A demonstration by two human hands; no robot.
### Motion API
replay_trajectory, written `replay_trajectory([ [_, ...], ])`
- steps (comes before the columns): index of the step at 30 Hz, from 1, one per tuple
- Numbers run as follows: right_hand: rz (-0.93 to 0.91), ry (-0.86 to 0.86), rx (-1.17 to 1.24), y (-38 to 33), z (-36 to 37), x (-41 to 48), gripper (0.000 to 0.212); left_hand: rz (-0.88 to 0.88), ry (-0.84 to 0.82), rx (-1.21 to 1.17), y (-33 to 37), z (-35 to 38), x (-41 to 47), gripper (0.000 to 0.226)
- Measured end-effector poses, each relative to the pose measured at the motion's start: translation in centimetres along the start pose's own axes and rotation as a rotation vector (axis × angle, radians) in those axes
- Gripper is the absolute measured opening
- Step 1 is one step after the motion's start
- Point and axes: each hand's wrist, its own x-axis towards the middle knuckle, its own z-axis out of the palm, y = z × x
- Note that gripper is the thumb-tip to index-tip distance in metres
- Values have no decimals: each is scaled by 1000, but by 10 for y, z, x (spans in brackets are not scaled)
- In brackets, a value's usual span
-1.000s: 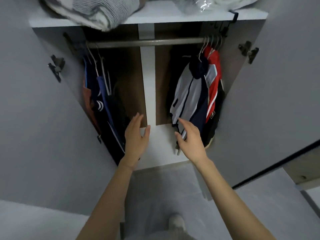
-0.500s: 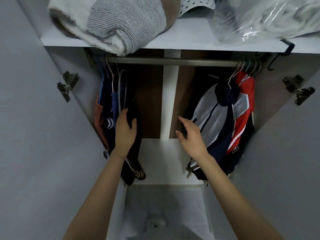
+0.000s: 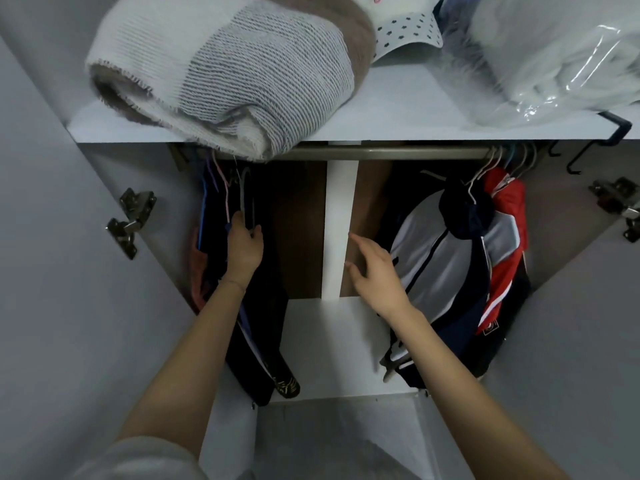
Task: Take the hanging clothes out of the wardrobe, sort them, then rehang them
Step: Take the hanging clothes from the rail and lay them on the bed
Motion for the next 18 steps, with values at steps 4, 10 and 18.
replay_trajectory([
  [4,39,29,-5,7,-2,6,55,-234,-29,-298,7,5,29,51],
  [10,79,63,-4,26,-10,10,55,-280,-148,-472,9,21,38,37],
  [18,168,186,-129,68,-46,20,53,-159,-218,-727,36,53,20,33],
])
